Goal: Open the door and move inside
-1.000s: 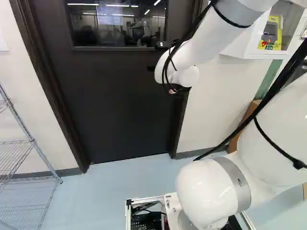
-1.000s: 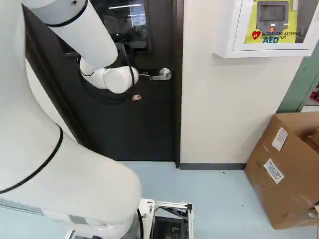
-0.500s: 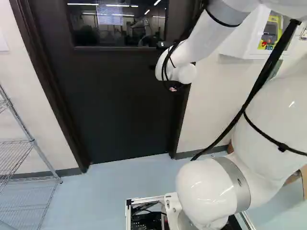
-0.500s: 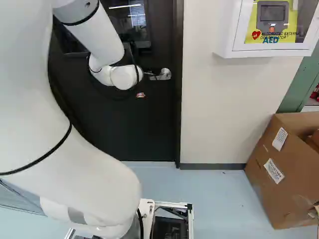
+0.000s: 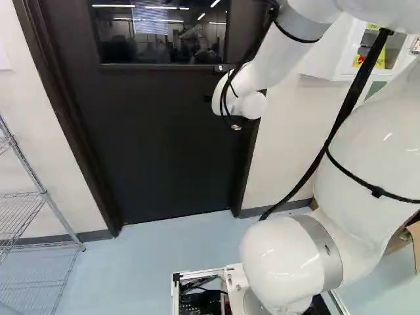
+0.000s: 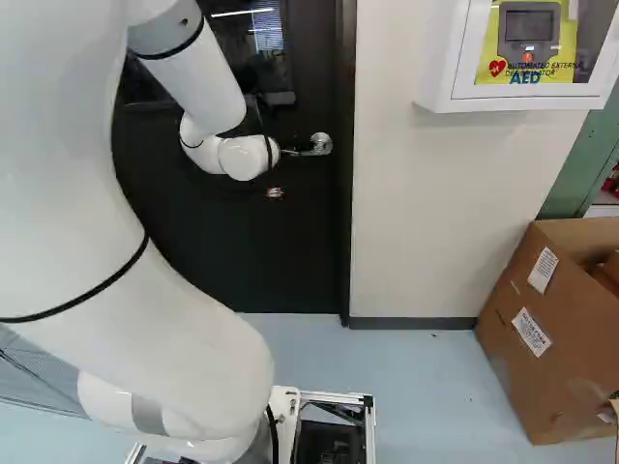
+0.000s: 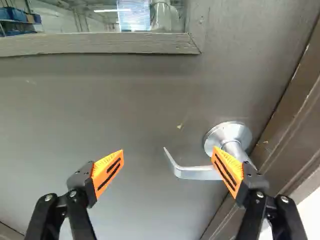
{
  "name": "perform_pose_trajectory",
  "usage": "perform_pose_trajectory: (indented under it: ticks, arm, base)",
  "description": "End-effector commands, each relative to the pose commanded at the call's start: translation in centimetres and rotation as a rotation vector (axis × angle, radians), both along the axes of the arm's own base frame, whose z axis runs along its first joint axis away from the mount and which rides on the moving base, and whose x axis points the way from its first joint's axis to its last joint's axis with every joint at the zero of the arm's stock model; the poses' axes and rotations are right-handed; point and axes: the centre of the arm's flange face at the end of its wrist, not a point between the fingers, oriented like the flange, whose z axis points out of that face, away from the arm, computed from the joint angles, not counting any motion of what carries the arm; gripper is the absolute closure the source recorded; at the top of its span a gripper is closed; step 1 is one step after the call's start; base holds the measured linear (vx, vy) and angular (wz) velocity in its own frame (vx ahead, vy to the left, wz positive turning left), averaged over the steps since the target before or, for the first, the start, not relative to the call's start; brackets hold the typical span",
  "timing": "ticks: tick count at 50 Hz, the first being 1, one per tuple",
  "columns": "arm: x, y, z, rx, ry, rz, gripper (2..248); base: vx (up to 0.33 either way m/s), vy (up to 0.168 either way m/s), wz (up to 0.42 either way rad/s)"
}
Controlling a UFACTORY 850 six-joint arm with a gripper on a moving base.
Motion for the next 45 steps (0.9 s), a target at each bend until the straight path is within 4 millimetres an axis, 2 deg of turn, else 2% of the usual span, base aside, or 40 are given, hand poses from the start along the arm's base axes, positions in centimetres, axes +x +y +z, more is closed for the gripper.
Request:
perform_pose_trajectory:
  ticks: [45]
  arm:
    - [0.5, 0.0, -4.8, -0.003, 0.103, 0.0, 3]
  base:
    - [0.0, 0.0, 0.0]
